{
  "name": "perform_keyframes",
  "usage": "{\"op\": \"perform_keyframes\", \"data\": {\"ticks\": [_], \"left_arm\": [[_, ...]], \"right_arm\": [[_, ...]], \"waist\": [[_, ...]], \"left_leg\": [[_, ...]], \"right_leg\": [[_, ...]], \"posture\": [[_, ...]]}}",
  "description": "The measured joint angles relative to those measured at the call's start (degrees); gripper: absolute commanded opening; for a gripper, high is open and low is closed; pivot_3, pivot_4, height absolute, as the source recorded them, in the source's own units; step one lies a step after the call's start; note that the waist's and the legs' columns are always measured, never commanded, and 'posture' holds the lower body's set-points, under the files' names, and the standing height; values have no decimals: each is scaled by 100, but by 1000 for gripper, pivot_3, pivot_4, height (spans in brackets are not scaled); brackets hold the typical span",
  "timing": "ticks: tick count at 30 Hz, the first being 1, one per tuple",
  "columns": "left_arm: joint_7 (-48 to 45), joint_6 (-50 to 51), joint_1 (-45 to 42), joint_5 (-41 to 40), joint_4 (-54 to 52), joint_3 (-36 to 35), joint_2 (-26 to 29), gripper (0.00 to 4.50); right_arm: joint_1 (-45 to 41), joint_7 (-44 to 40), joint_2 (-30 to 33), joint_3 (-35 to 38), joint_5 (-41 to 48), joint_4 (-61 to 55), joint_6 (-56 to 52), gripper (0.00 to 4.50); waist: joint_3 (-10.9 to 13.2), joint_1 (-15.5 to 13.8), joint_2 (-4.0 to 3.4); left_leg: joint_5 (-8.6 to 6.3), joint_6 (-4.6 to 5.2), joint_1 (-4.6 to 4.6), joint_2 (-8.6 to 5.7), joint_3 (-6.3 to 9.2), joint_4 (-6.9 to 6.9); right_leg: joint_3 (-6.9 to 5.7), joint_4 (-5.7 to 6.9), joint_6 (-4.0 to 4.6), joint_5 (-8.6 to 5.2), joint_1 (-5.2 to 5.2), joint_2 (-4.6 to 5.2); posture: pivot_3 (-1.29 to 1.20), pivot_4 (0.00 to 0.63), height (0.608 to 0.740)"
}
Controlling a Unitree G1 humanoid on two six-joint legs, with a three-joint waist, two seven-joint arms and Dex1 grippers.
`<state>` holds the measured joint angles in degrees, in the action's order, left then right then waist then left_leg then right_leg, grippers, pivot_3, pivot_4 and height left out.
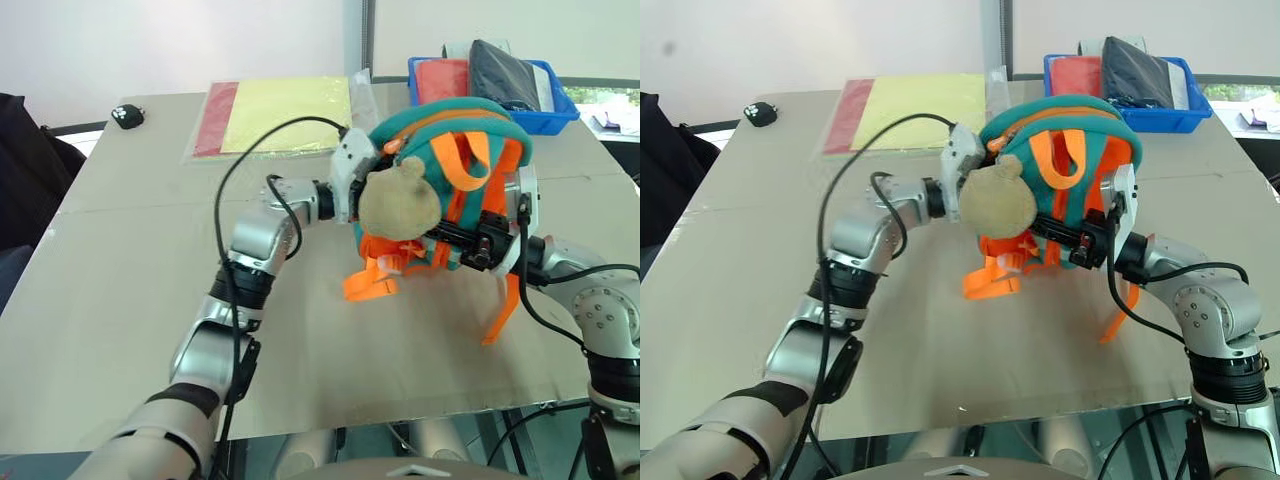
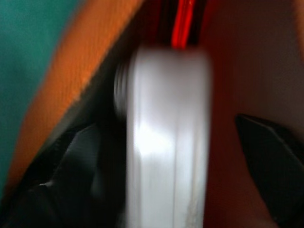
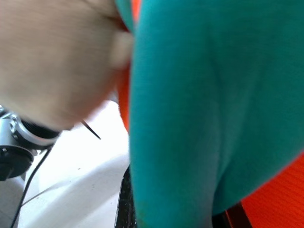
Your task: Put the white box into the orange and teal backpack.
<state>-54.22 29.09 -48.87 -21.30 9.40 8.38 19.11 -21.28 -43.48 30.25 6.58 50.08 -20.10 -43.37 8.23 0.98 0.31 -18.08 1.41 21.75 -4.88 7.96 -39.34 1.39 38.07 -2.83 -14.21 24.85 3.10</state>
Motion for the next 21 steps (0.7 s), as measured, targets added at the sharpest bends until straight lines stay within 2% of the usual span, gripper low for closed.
{"op": "perform_keyframes", "data": {"ticks": [3, 5, 6, 9, 13, 19, 21], "left_arm": [[-160, 517, 117, -538, -618, -389, 450, 4440], [-216, 1374, 241, -1313, -1317, -956, 1067, 4440], [-209, 1892, 245, -1928, -1830, -1493, 1405, 4440], [-2, 2421, 232, -2607, -2338, -1914, 1469, 4440], [1160, 3646, 514, -3909, -2353, -2642, 1309, 4440], [1627, 4132, 1814, -4500, -2641, -3258, 1990, 4440], [1700, 4200, 2165, -4847, -2736, -3449, 2043, 4440]], "right_arm": [[18, 17, -9, 0, -5, -28, 8, 0], [65, 19, -13, 9, -12, -49, 31, 0], [128, 23, -12, 13, -42, -43, 51, 0], [130, 22, -15, -2, -62, -42, 59, 0], [119, 9, -15, -59, -126, -20, 109, 0], [102, 12, -20, -112, -202, 15, 155, 0], [198, 9, 7, -85, -239, 6, 237, 0]], "waist": [[0, 24, 0], [1, 101, 0], [1, 125, -1], [0, 75, -1], [0, 57, -1], [0, 137, -1], [0, 96, -1]], "left_leg": [[0, 0, 8, 2, 0, 2], [0, 0, 22, 3, 1, 4], [0, 0, 20, 3, 1, 3], [0, 0, 9, 0, 6, -3], [0, 0, -5, -1, 12, -12], [1, -1, -14, -1, 1, -2], [0, -1, -10, -1, 4, -4]], "right_leg": [[4, 0, 0, 0, 10, -3], [8, 4, 0, 0, 28, -4], [6, 2, 0, 0, 27, -3], [-9, -9, 0, 0, 1, 4], [-13, 12, 0, 1, -7, 1], [9, 23, 1, 0, 0, -2], [4, 16, 1, 0, -1, -1]], "posture": [[0, 150, 740], [0, 150, 740], [0, 150, 740], [0, 150, 740], [0, 150, 740], [0, 150, 740], [0, 150, 740]]}}
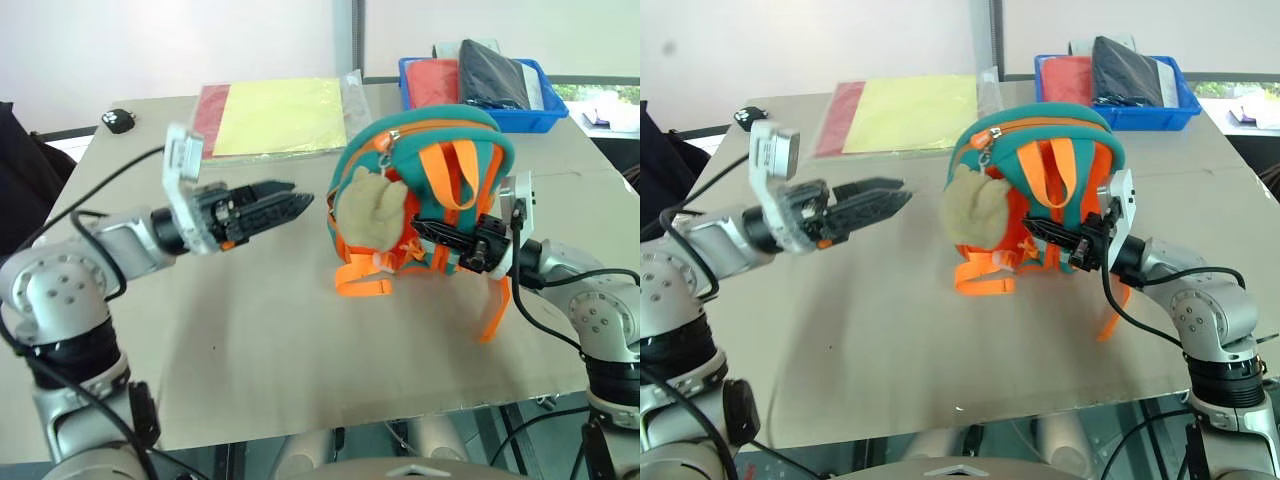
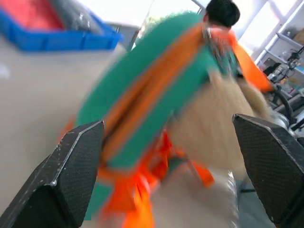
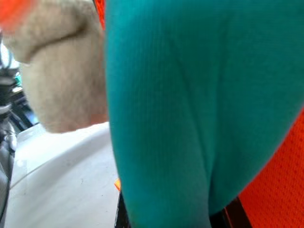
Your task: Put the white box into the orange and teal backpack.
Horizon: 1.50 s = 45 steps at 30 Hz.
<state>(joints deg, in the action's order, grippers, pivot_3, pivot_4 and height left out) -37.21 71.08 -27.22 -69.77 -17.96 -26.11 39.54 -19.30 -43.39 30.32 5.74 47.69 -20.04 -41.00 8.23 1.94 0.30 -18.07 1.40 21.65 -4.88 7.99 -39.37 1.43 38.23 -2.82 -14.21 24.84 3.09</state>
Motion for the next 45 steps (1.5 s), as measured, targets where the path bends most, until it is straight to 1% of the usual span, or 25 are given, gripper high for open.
{"op": "perform_keyframes", "data": {"ticks": [3, 4, 6, 8, 11, 14, 17, 22, 23, 24, 26, 27, 29, 30, 31, 32, 34, 35, 36, 39, 40, 42, 44, 45], "left_arm": [[575, -8, 107, -838, -67, -91, -101, 4440], [879, -61, 102, -1260, -123, -57, -194, 4440], [1138, -133, 84, -1483, -247, 112, -265, 4440], [1521, -220, -11, -1503, -353, 463, -373, 4440], [1851, -293, -41, -1589, -427, 908, -463, 4440], [2098, -341, -124, -1579, -663, 1574, -770, 4440], [2213, -403, -136, -1485, -681, 1874, -808, 4440], [2397, -761, -193, -1041, -734, 2251, -1265, 4440], [2448, -830, -193, -978, -729, 2253, -1331, 3908], [2468, -886, -192, -910, -728, 2255, -1366, 3621], [2494, -989, -191, -801, -726, 2257, -1421, 2721], [2473, -1027, -188, -797, -727, 2254, -1419, 2210], [2315, -1051, -156, -879, -741, 2199, -1377, 1358], [2229, -1068, -141, -975, -752, 2154, -1352, 960], [2131, -1099, -141, -1100, -784, 2082, -1316, 711], [1988, -1166, -145, -1335, -825, 1923, -1221, 579], [1814, -1235, -213, -1765, -837, 1579, -887, 579], [1762, -1256, -288, -1980, -810, 1317, -600, 579], [1731, -1256, -397, -2336, -651, 1026, -159, 579], [1650, -1212, -358, -2592, -354, 852, 281, 579], [1557, -1180, -258, -2565, -206, 796, 519, 579], [1310, -1158, -17, -2286, -95, 711, 802, 579], [1056, -1241, 323, -1578, -29, 713, 1054, 579], [989, -1325, 415, -1239, 45, 744, 1080, 579]], "right_arm": [[209, -37, 111, 0, -104, -31, 129, 0], [220, -43, 112, -3, -144, -33, 156, 0], [219, -40, 111, -5, -173, -47, 176, 0], [216, -29, 99, -25, -185, -54, 190, 0], [214, -2, 82, -35, -217, -88, 219, 0], [206, 10, 36, -76, -243, -126, 244, 0], [208, 15, 11, -89, -248, -130, 255, 0], [210, 49, -56, -100, -277, -138, 267, 0], [210, 58, -65, -100, -279, -139, 268, 0], [210, 63, -72, -100, -280, -141, 269, 0], [210, 80, -88, -100, -282, -145, 273, 0], [210, 89, -94, -100, -284, -147, 275, 0], [215, 112, -99, -101, -284, -165, 284, 0], [219, 114, -100, -101, -285, -173, 290, 0], [220, 114, -100, -101, -285, -180, 295, 0], [220, 114, -104, -106, -285, -192, 300, 0], [227, 111, -103, -131, -296, -191, 300, 0], [251, 107, -99, -135, -302, -190, 300, 0], [260, 72, -99, -140, -301, -195, 318, 0], [219, 9, -106, -171, -299, -224, 376, 0], [203, 2, -108, -192, -301, -231, 385, 0], [189, 1, -111, -237, -320, -231, 391, 0], [187, 4, -117, -254, -345, -189, 395, 0], [188, 5, -118, -255, -360, -160, 395, 0]], "waist": [[-2, -143, 3], [-2, -161, 3], [-3, -160, 5], [-3, -155, 5], [-3, -128, 5], [-3, -123, 5], [-3, -111, 5], [-3, -127, 5], [-3, -127, 5], [-3, -127, 5], [-3, -124, 5], [-3, -124, 5], [-3, -124, 5], [-3, -124, 5], [-3, -123, 5], [-3, -122, 5], [-3, -107, 4], [-3, -98, 4], [-2, -95, 3], [-3, -101, 2], [-3, -92, 1], [-3, -92, 2], [-3, -97, -1], [-3, -104, -1]], "left_leg": [[0, 0, 2, -1, 4, -8], [0, 0, 1, -1, 4, -11], [0, 0, -1, -2, 3, -11], [0, 0, -4, -2, 3, -10], [0, 0, -4, -1, 0, -7], [0, 0, -3, -1, -6, -8], [0, 0, -4, -1, -7, -7], [0, 0, -4, -1, -10, -8], [0, 0, -4, -1, -10, -8], [0, 0, -4, -1, -10, -8], [0, 0, -4, -1, -10, -7], [0, 0, -4, -1, -10, -8], [0, 0, -4, -1, -11, -8], [0, 0, -4, -1, -10, -8], [0, 0, -4, -1, -10, -8], [0, 0, -3, -1, -10, -7], [0, 0, -4, 1, -10, -6], [0, 0, -5, 3, -10, -3], [0, 0, -7, 3, -11, -1], [0, 0, -7, 1, -14, -2], [0, 0, -8, 1, -16, -1], [0, 0, -9, 1, -18, 3], [0, 0, -13, 1, -19, 11], [0, 0, -13, 1, -18, 11]], "right_leg": [[-7, -3, 0, 1, -7, 3], [-7, -3, 0, 1, -9, 4], [-5, -1, 3, 3, -10, 3], [-4, 4, 4, 4, -10, 2], [0, 6, 4, 3, -7, 1], [5, 3, 4, 4, -7, 1], [6, 6, 4, 4, -4, -1], [9, 6, 4, 4, -4, 0], [9, 7, 4, 4, -4, 0], [8, 7, 4, 3, -4, -1], [8, 7, 4, 4, -3, -1], [9, 7, 4, 4, -4, -1], [9, 7, 4, 4, -4, -1], [9, 7, 4, 4, -3, -1], [8, 6, 4, 3, -3, -1], [8, 6, 4, 3, -2, -1], [9, 7, 4, 3, 0, -4], [10, 8, 5, 3, 2, -5], [12, 10, 5, 3, 2, -5], [12, 8, 5, 3, 1, -5], [15, 8, 5, 3, 1, -6], [16, 4, 5, 3, 2, -7], [17, 2, 5, 3, 1, -8], [16, 2, 5, 3, 1, -8]], "posture": [[0, 150, 740], [0, 150, 740], [0, 150, 740], [0, 150, 740], [0, 150, 740], [0, 150, 740], [0, 150, 740], [0, 150, 740], [0, 150, 740], [0, 150, 740], [0, 150, 740], [0, 150, 740], [0, 150, 740], [0, 150, 740], [0, 150, 740], [0, 150, 740], [0, 150, 740], [0, 150, 740], [0, 150, 740], [0, 150, 740], [0, 150, 740], [0, 150, 740], [0, 150, 740], [0, 150, 740]]}}
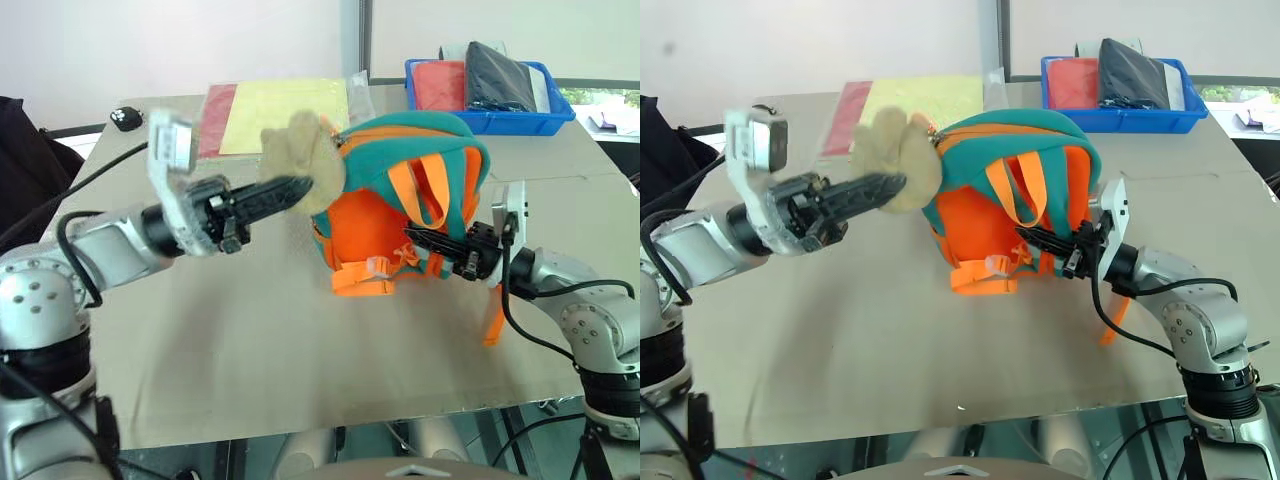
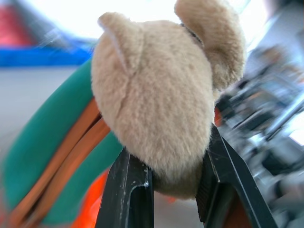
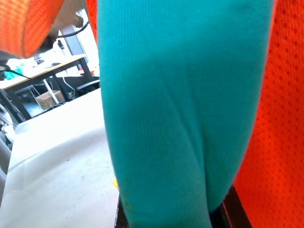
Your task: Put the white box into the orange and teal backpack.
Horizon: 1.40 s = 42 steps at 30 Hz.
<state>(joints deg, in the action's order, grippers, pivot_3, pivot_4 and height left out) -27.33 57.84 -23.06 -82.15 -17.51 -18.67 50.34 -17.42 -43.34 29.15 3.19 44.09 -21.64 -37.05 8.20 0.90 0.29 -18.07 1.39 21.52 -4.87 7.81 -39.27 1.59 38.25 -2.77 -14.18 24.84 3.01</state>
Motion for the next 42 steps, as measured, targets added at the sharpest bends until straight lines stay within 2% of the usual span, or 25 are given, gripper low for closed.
{"op": "perform_keyframes", "data": {"ticks": [7, 10, 13, 19, 22, 24, 25, 27, 31, 35, 39, 42], "left_arm": [[-758, -1047, 908, 2094, 368, 246, -61, 579], [-1004, -1374, 1216, 2630, 558, 341, -49, 579], [-1300, -1842, 1695, 3577, 748, 815, 79, 579], [-1477, -2466, 1715, 4729, 808, 1592, 39, 579], [-1453, -2863, 1379, 5398, 966, 2013, -229, 579], [-1370, -3073, 1132, 5636, 1087, 2165, -606, 579], [-1343, -3073, 952, 5555, 1169, 2142, -1077, 579], [-1348, -3081, 759, 5444, 1198, 2144, -1488, 579], [-1493, -3183, 429, 5127, 1187, 1695, -1744, 579], [-1809, -3261, 456, 5165, 998, 1603, -1554, 579], [-2001, -3542, 741, 6541, 1402, 2667, -613, 579], [-1871, -3166, 344, 6951, 1387, 2938, -638, 579]], "right_arm": [[18, 25, -24, -26, -89, 25, 0, 0], [21, 41, -29, -27, -97, 27, 0, 0], [21, 58, -40, -36, -112, 33, -1, 0], [5, 79, -81, -65, -137, 37, -8, 0], [-16, 104, -92, -65, -147, 64, -18, 0], [-55, 117, -105, -69, -147, 100, -21, 0], [-57, 119, -104, -67, -148, 117, -21, 0], [-61, 123, -117, -67, -138, 128, -24, 0], [-86, 129, -158, -51, -69, 126, -27, 0], [-117, 157, -329, 14, 212, 124, -66, 0], [-169, 216, -368, 13, 274, 124, -91, 0], [-217, 236, -411, -1, 283, 127, -96, 0]], "waist": [[0, 3, 0], [-1, 3, -1], [0, 0, -3], [-2, -25, -3], [-11, -59, -14], [-20, -93, -29], [-20, -118, -28], [-16, -118, -16], [-15, -44, -14], [-15, 13, -15], [-21, 16, -25], [-40, -33, -44]], "left_leg": [[0, 0, 0, 2, -2, 7], [0, 0, -1, 3, -3, 10], [0, 0, -1, 3, -5, 12], [-1, 0, 0, 3, -2, 11], [0, 1, -1, 2, 3, 8], [0, 1, -3, 0, 2, 5], [0, 1, 0, 0, 3, -1], [0, 1, 7, 0, 8, -7], [0, 1, 13, 1, 11, -4], [0, 1, 14, 1, 10, 0], [0, 1, 3, 0, 8, 13], [-1, 2, -11, -2, 11, 8]], "right_leg": [[5, -8, 0, 0, 0, 1], [7, -9, 0, 0, 0, 1], [8, -10, 0, 0, -1, 1], [5, -10, 1, 1, -3, 3], [-2, -10, 0, 1, -9, 5], [-2, -9, 0, 2, -11, 8], [-5, -9, 1, 3, -11, 8], [-10, -8, 0, 4, -8, 7], [-12, -11, 0, 3, 0, 6], [-9, -20, 0, 3, -1, 5], [-5, -17, 1, 3, -2, 2], [-7, -18, 0, 3, -25, 7]], "posture": [[0, 150, 740], [0, 150, 740], [0, 150, 740], [0, 150, 740], [0, 150, 740], [0, 150, 740], [0, 150, 740], [0, 150, 740], [0, 150, 740], [0, 150, 740], [0, 150, 740], [0, 150, 740]]}}
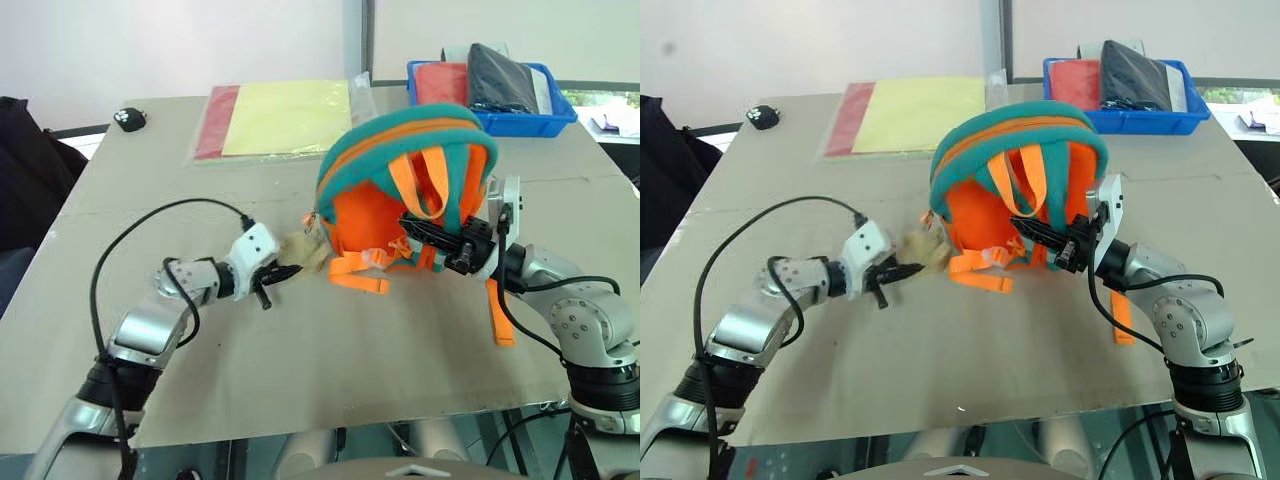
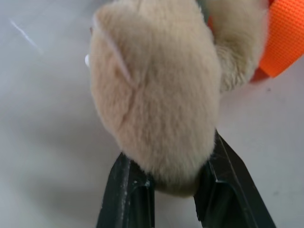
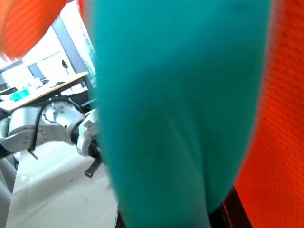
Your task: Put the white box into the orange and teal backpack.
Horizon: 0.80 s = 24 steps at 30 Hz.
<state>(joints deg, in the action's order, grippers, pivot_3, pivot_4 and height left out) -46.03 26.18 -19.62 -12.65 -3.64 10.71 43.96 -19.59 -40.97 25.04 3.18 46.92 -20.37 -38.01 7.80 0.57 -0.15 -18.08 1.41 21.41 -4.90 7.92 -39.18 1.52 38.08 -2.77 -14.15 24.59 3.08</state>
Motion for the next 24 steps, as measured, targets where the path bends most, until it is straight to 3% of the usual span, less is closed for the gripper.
{"op": "perform_keyframes", "data": {"ticks": [5, 9, 12, 16, 17, 18, 19, 22, 24], "left_arm": [[282, 523, -297, 366, 18, 158, -269, 579], [506, 553, -238, 52, 48, -293, -1058, 579], [394, 433, -86, -402, -22, -742, -1285, 1644], [124, 461, 325, -1028, -614, -1366, -1203, 3620], [41, 485, 529, -1183, -785, -1523, -1133, 3975], [-69, 529, 740, -1340, -948, -1671, -1028, 3975], [-244, 600, 1111, -1552, -1175, -1921, -822, 4044], [-615, 530, 2016, -1647, -1390, -2396, -248, 4044], [-770, 247, 2660, -1448, -1403, -2534, 7, 4044]], "right_arm": [[0, 12, -71, -6, -3, 7, 0, 0], [0, 21, -129, -12, -8, 7, 2, 0], [5, 24, -135, -11, -17, 7, 14, 0], [55, 4, -90, 5, -34, 9, 45, 0], [79, -8, -56, 4, -54, 11, 57, 0], [118, -22, 0, 18, -71, 13, 76, 0], [168, -41, 105, 23, -146, 20, 97, 693], [358, -72, 406, 151, -376, 69, 229, 1732], [570, -213, 661, 297, -384, 76, 253, 2674]], "waist": [[-4, -3, -11], [2, -36, -2], [6, 3, 6], [6, 41, 6], [6, 45, 6], [7, 49, 7], [7, 57, 7], [8, 29, 5], [9, -20, 3]], "left_leg": [[-8, 13, -108, 0, 1, 23], [-1, 2, -107, 1, 5, 18], [0, 0, -59, 3, 8, 2], [0, 0, -28, 3, 7, 9], [0, -1, -29, 3, 5, 12], [-1, 0, -28, 3, 3, 18], [-1, 0, -28, 3, 0, 26], [-3, 2, -35, 3, -2, 46], [-3, 3, -48, 3, -3, 50]], "right_leg": [[2, 1, 0, -1, -94, -1], [-4, 3, 2, 2, -96, -1], [-5, 2, 3, 2, -52, -4], [-4, -14, 3, 1, -20, -4], [-4, -17, 3, 1, -20, -4], [-4, -22, 3, 1, -15, -4], [-2, -26, 4, 1, -13, -3], [-1, -29, 4, 1, -12, 0], [-1, -27, 5, 0, -22, 1]], "posture": [[0, 150, 740], [0, 150, 740], [0, 150, 740], [0, 150, 740], [0, 150, 740], [0, 150, 740], [0, 150, 740], [0, 150, 740], [0, 150, 740]]}}
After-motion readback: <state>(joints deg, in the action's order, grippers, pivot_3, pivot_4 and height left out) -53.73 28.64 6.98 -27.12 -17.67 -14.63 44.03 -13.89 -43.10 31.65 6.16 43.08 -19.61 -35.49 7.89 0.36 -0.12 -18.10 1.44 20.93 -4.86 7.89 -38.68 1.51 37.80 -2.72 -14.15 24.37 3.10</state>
